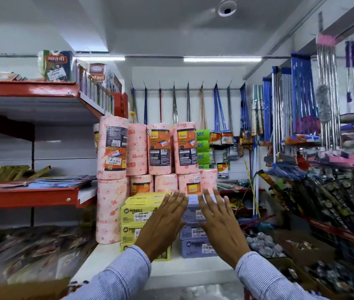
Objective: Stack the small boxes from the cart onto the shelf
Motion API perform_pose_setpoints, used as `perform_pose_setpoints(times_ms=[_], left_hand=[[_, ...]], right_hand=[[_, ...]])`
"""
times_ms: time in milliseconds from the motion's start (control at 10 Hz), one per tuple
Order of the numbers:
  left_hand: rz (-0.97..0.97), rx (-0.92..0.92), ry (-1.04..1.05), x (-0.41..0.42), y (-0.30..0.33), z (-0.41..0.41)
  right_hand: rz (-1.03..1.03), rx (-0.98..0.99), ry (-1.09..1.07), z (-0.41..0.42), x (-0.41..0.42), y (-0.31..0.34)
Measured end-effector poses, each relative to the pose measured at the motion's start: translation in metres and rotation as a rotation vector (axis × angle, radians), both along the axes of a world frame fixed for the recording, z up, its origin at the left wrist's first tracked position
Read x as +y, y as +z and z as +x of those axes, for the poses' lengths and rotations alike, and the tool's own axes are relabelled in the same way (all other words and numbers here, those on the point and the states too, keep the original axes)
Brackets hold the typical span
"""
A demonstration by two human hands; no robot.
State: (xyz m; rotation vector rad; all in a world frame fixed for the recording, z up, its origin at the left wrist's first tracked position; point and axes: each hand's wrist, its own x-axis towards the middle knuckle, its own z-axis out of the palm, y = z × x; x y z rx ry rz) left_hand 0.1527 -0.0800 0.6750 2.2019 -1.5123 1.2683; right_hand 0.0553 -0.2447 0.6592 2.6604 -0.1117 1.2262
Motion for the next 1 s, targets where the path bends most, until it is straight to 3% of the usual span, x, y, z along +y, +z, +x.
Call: perform_pose_setpoints(times_ms=[400,600,800,1000], left_hand=[[-0.06,0.187,-0.004,-0.035,0.007,-0.013],[0.021,0.22,0.058,-0.03,0.01,-0.01],[-0.01,0.136,0.045,-0.03,0.008,-0.004],[0.027,-0.07,0.227,-0.027,0.002,0.002]], right_hand=[[0.075,0.037,0.078,0.004,-0.03,-0.001],[0.084,0.014,0.1,0.006,-0.028,-0.002],[0.057,0.004,0.082,0.004,-0.024,-0.002],[0.047,-0.009,0.037,0.005,-0.023,-0.002]])
